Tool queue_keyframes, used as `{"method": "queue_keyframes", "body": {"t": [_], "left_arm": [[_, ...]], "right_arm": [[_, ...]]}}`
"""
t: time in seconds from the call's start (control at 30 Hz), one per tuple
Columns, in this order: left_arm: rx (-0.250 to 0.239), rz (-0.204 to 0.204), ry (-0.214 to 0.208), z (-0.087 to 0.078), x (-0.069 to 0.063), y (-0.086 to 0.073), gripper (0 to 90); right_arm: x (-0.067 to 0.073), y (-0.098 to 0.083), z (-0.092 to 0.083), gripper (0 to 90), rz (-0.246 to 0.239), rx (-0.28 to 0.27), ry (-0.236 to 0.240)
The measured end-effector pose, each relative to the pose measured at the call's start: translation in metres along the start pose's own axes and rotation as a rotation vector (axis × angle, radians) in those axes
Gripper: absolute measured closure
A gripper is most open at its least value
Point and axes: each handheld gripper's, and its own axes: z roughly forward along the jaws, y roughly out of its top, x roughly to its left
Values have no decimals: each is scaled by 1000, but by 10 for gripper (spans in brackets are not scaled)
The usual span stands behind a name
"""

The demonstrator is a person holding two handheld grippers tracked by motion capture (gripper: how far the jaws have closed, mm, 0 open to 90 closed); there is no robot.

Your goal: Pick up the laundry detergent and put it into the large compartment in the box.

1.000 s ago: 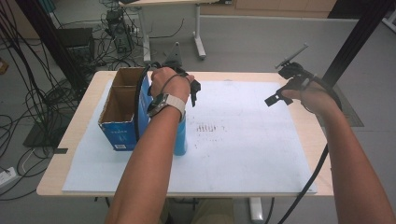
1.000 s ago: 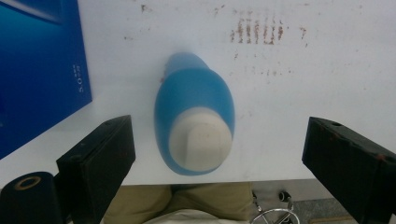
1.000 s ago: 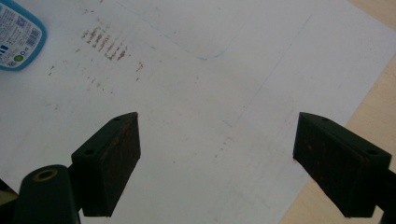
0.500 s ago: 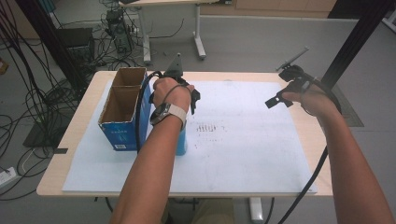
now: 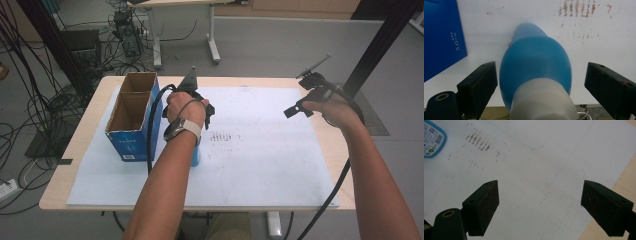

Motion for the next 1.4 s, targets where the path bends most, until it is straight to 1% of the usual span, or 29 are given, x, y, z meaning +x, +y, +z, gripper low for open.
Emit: {"method": "queue_keyframes", "body": {"t": [0.27, 0.3, 0.4, 0.67, 0.8, 1.0, 1.23, 1.27, 1.37, 1.4], "left_arm": [[-9, 2, 11, 4, -1, -1, 143], [-10, 3, 17, 5, -1, -1, 152], [-6, 5, 17, 7, -1, -1, 186], [-11, 9, 30, 11, -3, -2, 203], [-21, 7, 44, 12, -5, -3, 222], [-25, 6, 37, 15, -4, -4, 239], [-36, 11, 42, 16, -6, -6, 323], [-37, 12, 42, 16, -6, -6, 323], [-51, 24, 61, 16, -9, -8, 367], [-56, 21, 58, 16, -8, -9, 377]], "right_arm": [[-1, -1, 3, 148, 2, -1, 4], [-1, -1, 3, 148, 3, -1, 5], [-1, -1, 3, 148, 2, -4, 7], [-1, -1, 4, 148, 2, -7, 11], [-1, -1, 4, 149, 0, -9, 13], [-1, -1, 4, 150, 0, -11, 15], [-2, -3, 4, 150, 3, -13, 16], [-2, -3, 4, 150, 2, -12, 16], [-2, -3, 4, 150, 6, -13, 18], [-2, -3, 5, 150, 5, -14, 19]]}}
